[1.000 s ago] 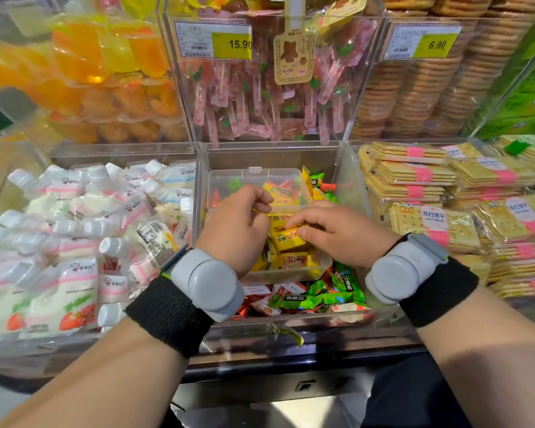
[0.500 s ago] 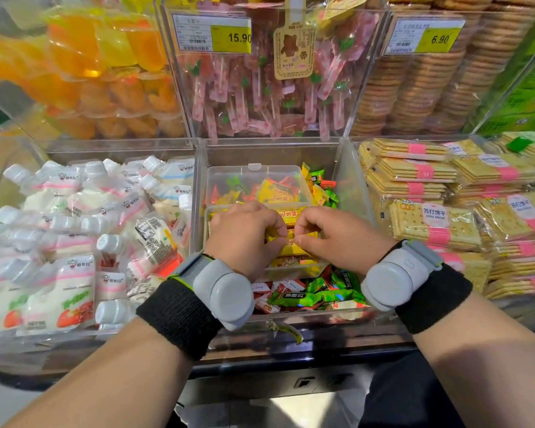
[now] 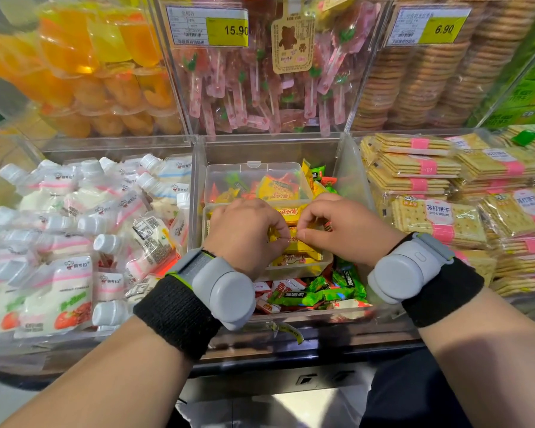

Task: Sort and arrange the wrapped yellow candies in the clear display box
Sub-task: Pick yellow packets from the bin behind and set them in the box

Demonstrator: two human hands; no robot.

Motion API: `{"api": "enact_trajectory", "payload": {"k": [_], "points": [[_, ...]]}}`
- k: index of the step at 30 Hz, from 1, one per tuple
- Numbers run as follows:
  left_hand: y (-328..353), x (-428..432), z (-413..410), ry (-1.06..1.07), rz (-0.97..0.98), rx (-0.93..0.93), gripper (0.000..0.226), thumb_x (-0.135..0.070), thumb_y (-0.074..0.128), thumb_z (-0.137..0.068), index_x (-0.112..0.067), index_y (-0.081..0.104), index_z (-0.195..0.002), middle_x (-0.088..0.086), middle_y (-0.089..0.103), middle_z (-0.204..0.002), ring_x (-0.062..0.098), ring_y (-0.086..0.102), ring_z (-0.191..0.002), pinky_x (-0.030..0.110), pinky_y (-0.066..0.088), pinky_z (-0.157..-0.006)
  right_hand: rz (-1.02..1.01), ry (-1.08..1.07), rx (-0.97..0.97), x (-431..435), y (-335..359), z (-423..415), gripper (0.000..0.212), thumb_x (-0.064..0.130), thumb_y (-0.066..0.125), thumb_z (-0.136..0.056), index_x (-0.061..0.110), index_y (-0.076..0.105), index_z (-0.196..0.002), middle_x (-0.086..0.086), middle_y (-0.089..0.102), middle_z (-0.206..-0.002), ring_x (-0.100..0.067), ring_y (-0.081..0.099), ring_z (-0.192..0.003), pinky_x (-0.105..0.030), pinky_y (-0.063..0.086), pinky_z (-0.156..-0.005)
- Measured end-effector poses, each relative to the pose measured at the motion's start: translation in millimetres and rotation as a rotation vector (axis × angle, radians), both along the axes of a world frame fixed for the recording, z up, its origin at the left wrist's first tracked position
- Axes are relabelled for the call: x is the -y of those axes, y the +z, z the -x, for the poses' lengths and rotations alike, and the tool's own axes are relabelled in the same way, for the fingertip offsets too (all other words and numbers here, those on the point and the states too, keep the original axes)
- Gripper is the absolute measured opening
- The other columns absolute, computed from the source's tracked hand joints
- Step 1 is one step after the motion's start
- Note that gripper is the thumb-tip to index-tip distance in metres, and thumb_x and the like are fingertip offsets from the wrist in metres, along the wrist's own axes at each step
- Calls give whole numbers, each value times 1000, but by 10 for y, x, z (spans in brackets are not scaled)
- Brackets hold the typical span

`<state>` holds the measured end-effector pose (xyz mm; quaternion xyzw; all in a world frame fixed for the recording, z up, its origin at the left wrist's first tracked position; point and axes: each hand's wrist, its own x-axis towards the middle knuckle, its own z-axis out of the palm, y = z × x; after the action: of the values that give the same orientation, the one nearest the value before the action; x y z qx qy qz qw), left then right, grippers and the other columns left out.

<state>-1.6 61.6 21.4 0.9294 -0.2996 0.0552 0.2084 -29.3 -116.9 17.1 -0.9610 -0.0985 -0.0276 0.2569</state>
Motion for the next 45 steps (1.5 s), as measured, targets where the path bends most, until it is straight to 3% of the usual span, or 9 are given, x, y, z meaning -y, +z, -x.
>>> {"api": "enact_trajectory", "payload": {"k": [8,13,20,26,31,37,41,45], "points": [[123,132,-83,20,32,35,8,-38,64,-80,-35,63,-87,-8,59,-111,20,45,-112,37,27,-98,-7,-89,177,219,192,13,5,22,60,-83,23,65,-84,8,53,-86,-8,50,-84,-18,35,-75],[197,304,-192,28,-20,44,15,-40,61,-82,-34,61,-96,-6,57,-117,22,43,-119,39,26,-100,7,-200,291,493,300,5,7,17,59,-83,18,65,-86,6,54,-86,-10,48,-84,-22,34,-77],[253,600,-370,66,-108,79,21,-39,60,-82,-31,61,-102,-2,55,-119,25,42,-118,39,28,-97,-19,-271,307,754,263,-3,9,15,60,-81,19,66,-86,2,56,-87,-13,50,-84,-17,29,-69],[176,910,-532,79,-257,127,20,-43,63,-79,-33,63,-97,-2,51,-124,27,37,-119,40,28,-97,-69,-236,306,787,185,-6,9,15,60,-81,21,65,-86,-1,59,-89,-15,52,-89,-36,44,-84],[-11,1119,-679,127,-368,227,31,-49,65,-73,-27,67,-95,-2,50,-117,27,33,-115,39,27,-89,-111,-228,317,769,162,-1,9,18,59,-81,25,64,-84,0,61,-91,-15,52,-91,-49,42,-89],[-208,1261,-806,188,-487,310,27,-50,60,-69,-24,61,-78,2,43,-96,25,30,-102,41,18,-81,-144,-239,314,783,149,15,12,16,58,-82,26,64,-84,1,60,-92,-17,53,-93,-49,41,-90],[-260,1318,-820,202,-527,340,41,-53,61,-67,-22,35,-57,2,29,-86,24,29,-98,42,15,-80,-147,-243,318,785,137,16,13,15,57,-82,26,63,-83,1,60,-90,-17,52,-93,-50,41,-90],[-258,1369,-820,192,-544,327,29,-52,62,-69,-26,49,-66,3,35,-89,25,30,-101,43,15,-83,-128,-255,320,795,117,11,13,15,57,-81,26,64,-83,2,60,-89,-16,50,-94,-49,39,-91]]}}
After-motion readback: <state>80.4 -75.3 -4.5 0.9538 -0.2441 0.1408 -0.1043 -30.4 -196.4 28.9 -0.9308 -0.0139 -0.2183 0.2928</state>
